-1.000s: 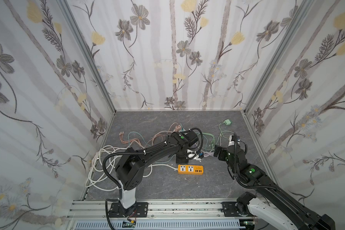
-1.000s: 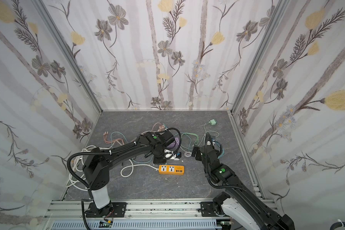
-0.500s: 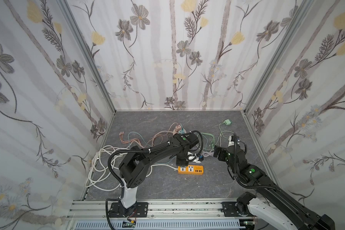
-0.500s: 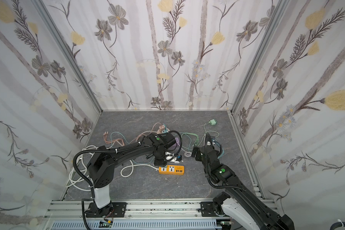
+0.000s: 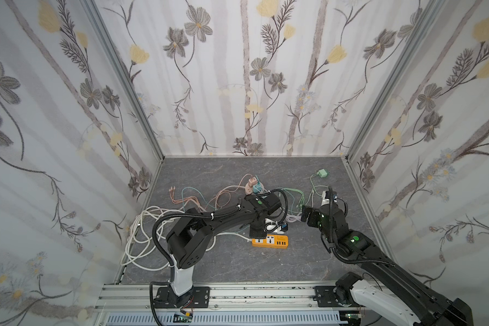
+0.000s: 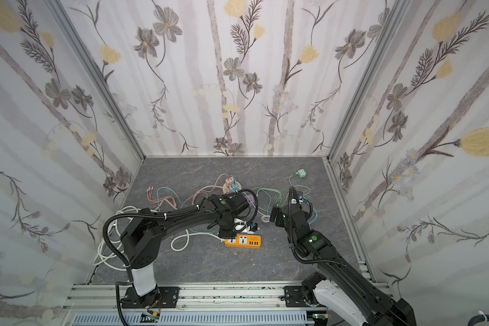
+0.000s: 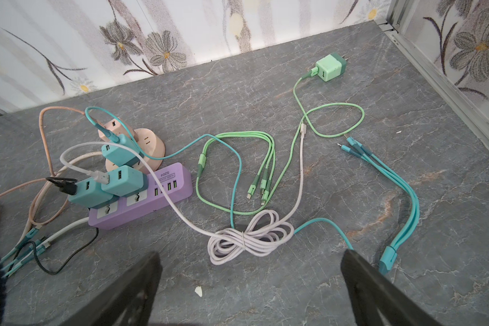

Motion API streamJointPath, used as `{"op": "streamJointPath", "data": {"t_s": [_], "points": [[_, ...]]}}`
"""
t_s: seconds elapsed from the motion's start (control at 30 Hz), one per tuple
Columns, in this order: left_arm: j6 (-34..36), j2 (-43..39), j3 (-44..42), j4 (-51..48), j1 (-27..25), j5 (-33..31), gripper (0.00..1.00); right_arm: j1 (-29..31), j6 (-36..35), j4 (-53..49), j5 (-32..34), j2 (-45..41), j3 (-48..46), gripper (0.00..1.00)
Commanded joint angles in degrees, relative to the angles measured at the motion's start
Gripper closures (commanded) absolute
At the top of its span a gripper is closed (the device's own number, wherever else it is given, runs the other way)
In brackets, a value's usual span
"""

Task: Insert the plug
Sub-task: 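Carry the teal charger over the orange strip socket with the left gripper, then press the charger prongs into the orange socket with the left gripper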

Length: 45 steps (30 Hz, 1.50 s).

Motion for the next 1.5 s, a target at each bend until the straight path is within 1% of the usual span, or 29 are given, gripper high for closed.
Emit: {"op": "streamJointPath", "data": {"t_s": [0.0, 0.07, 0.13, 0.17, 0.23, 0.27, 0.37, 0.43, 0.5, 0.6, 0.63, 0.67, 0.7, 0.8, 0.9, 1.03, 1.1, 1.17, 1.23, 1.3, 1.37, 1.47], "points": [[-4.3, 2.6, -2.5, -2.3, 0.5, -8.2, 1.00, -0.3, 0.8, -0.4, -0.4, 2.3, 1.9, 0.01], [-6.6, 2.4, -1.6, -4.1, 0.8, -8.7, 1.00, -0.7, 1.8, -0.8, -0.9, 3.9, 2.7, 0.01], [-9.1, 2.3, -0.9, -5.1, 1.0, -10.0, 1.00, -2.1, 3.2, -1.4, -3.4, 6.3, 4.2, 0.00], [-10.2, 2.3, -0.5, -5.2, 1.0, -10.4, 0.95, -2.7, 4.0, -2.0, -4.4, 7.4, 5.1, 0.01], [-12.4, 2.6, 1.5, -6.4, 1.1, -9.9, 0.71, -4.5, 6.5, -4.1, -6.3, 10.4, 7.8, 0.01], [-12.6, 2.7, 2.9, -6.8, 1.2, -9.0, 0.64, -5.2, 7.6, -5.1, -7.2, 11.7, 9.1, 0.01], [-12.9, 1.2, 5.9, -4.6, 1.1, -7.0, 0.49, -8.3, 12.6, -9.3, -8.7, 15.7, 13.7, 0.01], [-13.1, -0.2, 6.5, -2.2, 1.2, -6.1, 0.36, -10.8, 15.4, -12.5, -11.1, 18.4, 17.3, 0.01], [-13.2, -1.0, 7.4, -1.7, 1.6, -4.6, 0.29, -13.1, 14.5, -13.0, -16.2, 20.6, 20.1, 0.01], [-14.0, -2.9, 7.9, -0.7, 2.0, -3.0, 0.17, -16.6, 9.8, -12.5, -23.2, 23.5, 23.2, 0.01], [-14.4, -4.1, 7.7, -0.1, 2.2, -2.3, 0.15, -18.0, 9.2, -12.2, -24.9, 24.6, 24.0, 0.01], [-14.7, -5.3, 7.4, 0.8, 2.5, -1.6, 0.06, -19.3, 9.8, -11.5, -26.6, 25.5, 24.3, 0.01], [-15.1, -6.9, 6.7, 2.3, 2.9, -0.7, 0.00, -21.1, 10.7, -9.9, -29.7, 26.5, 24.2, 0.01], [-17.0, -12.1, 4.0, 8.7, 4.0, 1.7, 0.00, -25.8, 15.6, -3.8, -38.5, 30.1, 23.5, 0.01], [-20.8, -16.7, -1.6, 17.9, 5.2, 1.2, 0.00, -28.9, 21.9, -2.9, -43.9, 36.2, 24.9, 0.04], [-27.7, -19.2, -4.9, 26.9, 6.4, -2.5, 0.00, -29.7, 26.5, -5.2, -43.1, 43.0, 26.7, 0.11], [-31.6, -19.7, -6.0, 31.0, 6.8, -6.1, 0.00, -29.7, 26.3, -6.8, -40.2, 45.5, 27.6, 0.15], [-34.2, -19.9, -6.7, 33.6, 7.0, -8.3, 0.00, -29.7, 26.8, -8.6, -36.5, 47.0, 28.1, 0.15], [-35.5, -20.0, -7.8, 35.9, 7.0, -9.9, 0.00, -29.7, 27.0, -9.8, -34.8, 48.3, 28.6, 0.18], [-35.9, -20.2, -8.8, 38.1, 7.0, -10.8, 0.00, -29.6, 27.1, -9.0, -36.0, 49.5, 28.6, 0.26], [-36.0, -20.3, -9.6, 39.6, 7.0, -11.2, 0.00, -29.5, 27.0, -6.6, -39.0, 50.4, 28.2, 0.35], [-36.1, -20.5, -10.2, 40.9, 7.0, -12.0, 0.00, -28.9, 27.5, -4.6, -41.6, 52.0, 28.3, 0.43]]}}
